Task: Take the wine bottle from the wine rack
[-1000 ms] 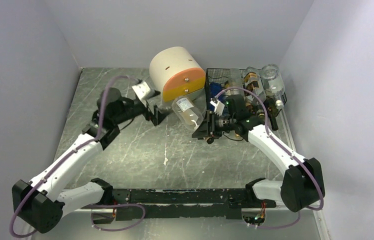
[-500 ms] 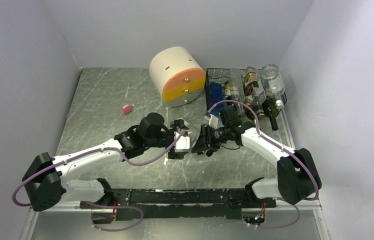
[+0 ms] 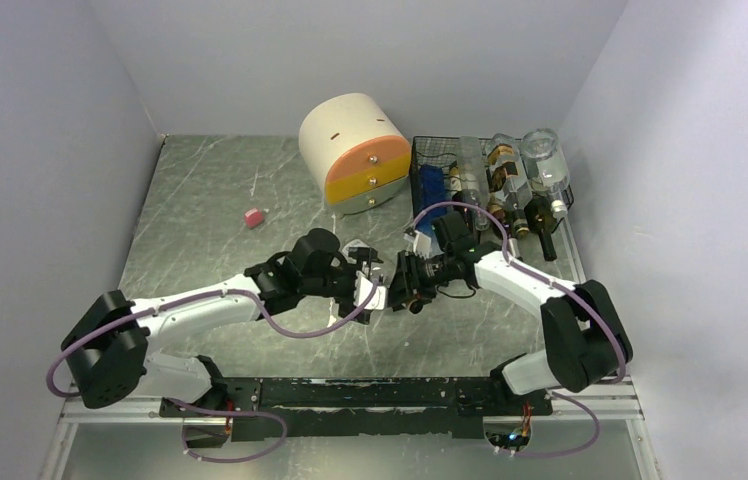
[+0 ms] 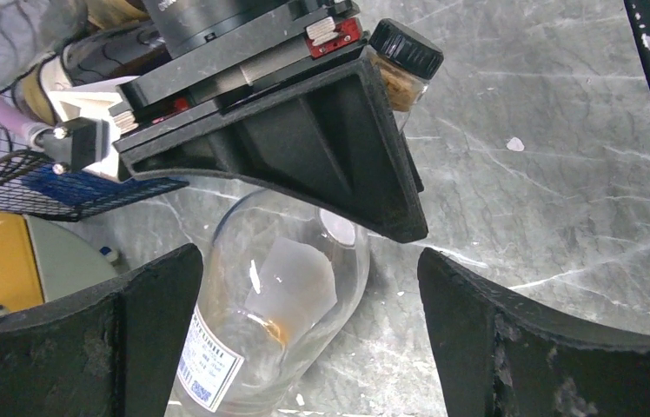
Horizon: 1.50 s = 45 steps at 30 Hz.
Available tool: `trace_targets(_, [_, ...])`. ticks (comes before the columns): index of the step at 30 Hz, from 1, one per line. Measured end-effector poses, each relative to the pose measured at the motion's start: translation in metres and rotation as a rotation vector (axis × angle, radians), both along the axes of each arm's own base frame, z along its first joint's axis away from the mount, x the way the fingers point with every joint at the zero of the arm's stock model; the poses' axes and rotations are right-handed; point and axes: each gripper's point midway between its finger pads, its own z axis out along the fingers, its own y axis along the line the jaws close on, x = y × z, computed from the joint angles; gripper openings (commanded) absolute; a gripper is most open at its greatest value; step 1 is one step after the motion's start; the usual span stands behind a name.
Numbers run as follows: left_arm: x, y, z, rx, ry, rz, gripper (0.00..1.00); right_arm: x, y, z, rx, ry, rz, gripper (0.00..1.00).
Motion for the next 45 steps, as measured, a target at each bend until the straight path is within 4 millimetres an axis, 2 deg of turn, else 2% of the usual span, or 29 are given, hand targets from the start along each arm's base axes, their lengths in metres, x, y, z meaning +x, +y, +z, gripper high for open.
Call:
trace_targets(3, [0.0, -0.002, -0.009, 0.009, 0.012, -0.006, 1.0, 0.0, 0.003, -0.003, 0.0, 0.005, 0.011, 0.2])
trace_targets(10, [0.005, -0.005, -0.026, 0.04, 0.042, 0.017, 0.95, 0.003, 0.008, -0.002, 0.01, -0.003, 0.003, 0.38])
trace_targets(17, [0.007, -0.01, -0.028, 0.042, 0.042, 0.015, 0.87, 0.006, 0.01, -0.001, 0.017, 0.003, -0.007, 0.53])
trace_targets(21, [0.012, -0.016, -0.026, 0.032, 0.048, 0.025, 0.86, 0.009, 0.016, 0.014, 0.079, -0.059, 0.023, 0.61])
trace_targets(25, [0.017, -0.019, -0.021, 0.013, 0.032, 0.043, 0.81, 0.013, 0.021, 0.034, 0.123, -0.116, 0.036, 0.62])
trace_targets(28, [0.018, -0.02, -0.019, 0.004, 0.028, 0.047, 0.77, 0.016, 0.023, 0.04, 0.136, -0.135, 0.038, 0.61])
trace_targets(30, [0.019, -0.02, -0.019, 0.002, 0.028, 0.052, 0.73, 0.017, 0.024, 0.042, 0.141, -0.14, 0.037, 0.52])
trace_targets(32, [0.019, -0.019, -0.019, 0.001, 0.031, 0.056, 0.68, 0.019, 0.023, 0.041, 0.133, -0.133, 0.02, 0.49])
trace_targets(35, [0.019, -0.018, -0.019, -0.002, 0.036, 0.066, 0.63, 0.022, 0.023, 0.041, 0.124, -0.13, 0.0, 0.49])
trace_targets(39, [0.018, -0.014, -0.016, -0.012, 0.032, 0.082, 0.54, 0.024, 0.026, 0.05, 0.15, -0.157, 0.003, 0.52])
trace_targets(45, [0.02, -0.011, -0.009, -0.025, 0.029, 0.106, 0.31, 0.026, 0.03, 0.068, 0.198, -0.202, 0.024, 0.56])
